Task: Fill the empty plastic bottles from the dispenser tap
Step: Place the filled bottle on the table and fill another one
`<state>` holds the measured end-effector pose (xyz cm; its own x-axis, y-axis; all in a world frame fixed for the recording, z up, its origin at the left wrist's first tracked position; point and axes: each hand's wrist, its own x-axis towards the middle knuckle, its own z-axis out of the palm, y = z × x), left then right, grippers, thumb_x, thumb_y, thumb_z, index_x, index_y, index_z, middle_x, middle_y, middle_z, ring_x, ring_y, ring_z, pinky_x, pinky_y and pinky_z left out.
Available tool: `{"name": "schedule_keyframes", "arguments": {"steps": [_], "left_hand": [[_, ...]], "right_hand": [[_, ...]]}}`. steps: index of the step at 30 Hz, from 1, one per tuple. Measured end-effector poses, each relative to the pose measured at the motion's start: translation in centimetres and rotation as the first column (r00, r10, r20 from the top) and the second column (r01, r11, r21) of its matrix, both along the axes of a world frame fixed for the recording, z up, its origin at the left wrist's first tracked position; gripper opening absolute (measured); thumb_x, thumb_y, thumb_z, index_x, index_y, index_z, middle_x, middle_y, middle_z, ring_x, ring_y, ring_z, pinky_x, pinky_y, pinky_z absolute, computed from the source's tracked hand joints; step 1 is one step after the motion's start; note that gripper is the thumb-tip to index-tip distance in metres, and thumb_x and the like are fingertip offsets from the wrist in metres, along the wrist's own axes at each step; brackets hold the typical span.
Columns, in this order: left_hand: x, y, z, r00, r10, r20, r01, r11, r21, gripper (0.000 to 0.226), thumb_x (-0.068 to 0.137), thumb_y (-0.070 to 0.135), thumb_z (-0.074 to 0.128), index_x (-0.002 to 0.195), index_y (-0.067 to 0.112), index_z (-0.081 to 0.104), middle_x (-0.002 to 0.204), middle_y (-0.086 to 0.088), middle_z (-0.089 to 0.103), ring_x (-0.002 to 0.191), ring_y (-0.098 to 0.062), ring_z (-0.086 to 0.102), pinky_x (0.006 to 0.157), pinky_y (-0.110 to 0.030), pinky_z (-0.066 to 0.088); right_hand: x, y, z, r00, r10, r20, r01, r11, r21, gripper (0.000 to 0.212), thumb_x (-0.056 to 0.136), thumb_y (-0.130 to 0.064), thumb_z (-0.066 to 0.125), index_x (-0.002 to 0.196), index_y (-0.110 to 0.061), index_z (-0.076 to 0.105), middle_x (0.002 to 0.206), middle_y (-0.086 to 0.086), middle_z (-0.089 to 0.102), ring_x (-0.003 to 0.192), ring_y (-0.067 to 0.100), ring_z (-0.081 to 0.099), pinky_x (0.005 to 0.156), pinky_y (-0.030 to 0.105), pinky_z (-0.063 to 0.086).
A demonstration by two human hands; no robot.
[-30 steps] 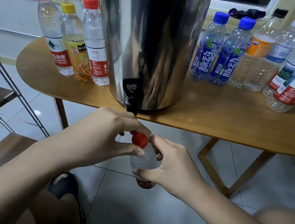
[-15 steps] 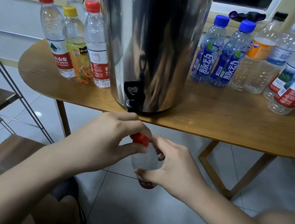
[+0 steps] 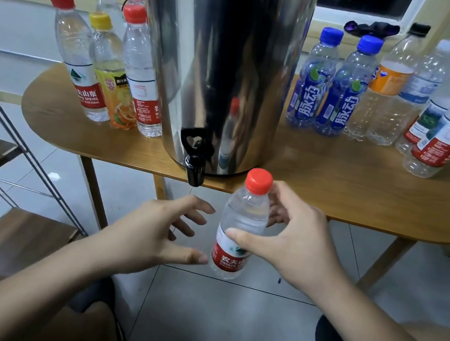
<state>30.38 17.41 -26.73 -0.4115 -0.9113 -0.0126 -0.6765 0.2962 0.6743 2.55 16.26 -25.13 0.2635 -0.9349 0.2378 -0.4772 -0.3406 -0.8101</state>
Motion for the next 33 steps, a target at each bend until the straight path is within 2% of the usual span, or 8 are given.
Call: {"name": "schedule_keyframes", "arguments": {"steps": [7,13,16,21,24,26,30,33], "left_hand": [[-3.0,0.8,-1.5,0.993,-0.001,-0.117,-0.007,0.998,-0.07,0.073,0.081,0.054,0.092,0.144,0.042,0.056,0.135,0.027,0.068,0.127,-0.003,0.064,0.099,-0.032,0.058],[-4.2,1.5,-1.0,0.987,-0.013,-0.161,-0.001,0.996,-0.086,0.069,0.078,0.039,0.099,0.137,0.036,0.064,0.12,0.018,0.073,0.112,-0.012,0.07,0.08,-0.037,0.062],[-3.5,1.5,-0.6,0.991,-0.013,-0.135,0.001,0.996,-0.091,0.064,0.077,0.038,0.098,0.132,0.032,0.066,0.115,0.014,0.074,0.109,-0.014,0.071,0.076,-0.036,0.063],[-1.4,1.3,1.7,0.993,-0.015,-0.114,0.001,0.993,-0.122,0.061,0.076,0.035,0.101,0.127,0.034,0.069,0.115,0.017,0.076,0.11,-0.011,0.073,0.084,-0.029,0.062],[0.1,1.3,3.8,0.991,-0.001,-0.135,-0.016,0.992,-0.126,0.056,0.075,0.027,0.101,0.121,0.04,0.071,0.112,0.016,0.079,0.101,-0.013,0.075,0.079,-0.023,0.06],[1.2,1.2,5.2,0.99,0.035,-0.139,-0.053,0.99,-0.127,0.058,0.072,0.025,0.102,0.117,0.044,0.072,0.108,0.013,0.08,0.093,-0.016,0.076,0.075,-0.027,0.062],[3.4,0.6,7.0,0.973,0.108,-0.202,-0.137,0.981,-0.138,0.069,0.067,0.017,0.103,0.122,0.046,0.073,0.114,0.016,0.081,0.103,-0.011,0.077,0.087,-0.031,0.063],[5.0,0.1,7.8,0.943,0.172,-0.284,-0.217,0.967,-0.136,0.066,0.065,0.022,0.1,0.122,0.043,0.075,0.116,0.016,0.081,0.108,-0.007,0.077,0.092,-0.025,0.061]], "right_hand": [[0.3,1.2,0.9,0.994,0.034,0.101,-0.033,0.999,-0.011,0.057,0.074,-0.037,0.1,0.122,-0.036,0.069,0.116,-0.012,0.077,0.105,0.02,0.072,0.092,0.048,0.06],[0.5,1.9,0.7,0.986,0.128,0.102,-0.131,0.991,0.016,0.059,0.077,-0.032,0.1,0.125,-0.039,0.067,0.118,-0.011,0.076,0.109,0.02,0.073,0.095,0.052,0.058],[0.5,1.7,0.5,0.976,0.188,0.109,-0.195,0.979,0.056,0.063,0.077,-0.036,0.1,0.129,-0.041,0.064,0.124,-0.01,0.075,0.116,0.02,0.071,0.101,0.051,0.057],[0.3,1.0,0.0,0.972,0.203,0.119,-0.214,0.974,0.08,0.085,0.07,-0.05,0.102,0.143,-0.042,0.058,0.134,-0.009,0.071,0.126,0.017,0.068,0.104,0.048,0.056],[0.3,0.7,-0.4,0.978,0.19,0.088,-0.198,0.976,0.093,0.085,0.066,-0.06,0.099,0.139,-0.048,0.058,0.13,-0.017,0.071,0.125,0.012,0.068,0.104,0.044,0.057],[0.4,0.5,-0.8,0.982,0.174,0.077,-0.181,0.978,0.103,0.083,0.065,-0.064,0.097,0.138,-0.049,0.059,0.129,-0.019,0.071,0.125,0.01,0.068,0.103,0.042,0.058],[0.6,0.0,-1.4,0.989,0.15,0.015,-0.15,0.981,0.126,0.079,0.069,-0.066,0.094,0.137,-0.051,0.057,0.129,-0.021,0.07,0.123,0.006,0.067,0.102,0.039,0.058],[0.8,-0.3,-1.9,0.988,0.144,-0.047,-0.137,0.983,0.123,0.072,0.075,-0.061,0.093,0.137,-0.051,0.057,0.128,-0.024,0.069,0.121,0.004,0.066,0.1,0.036,0.057]]}}
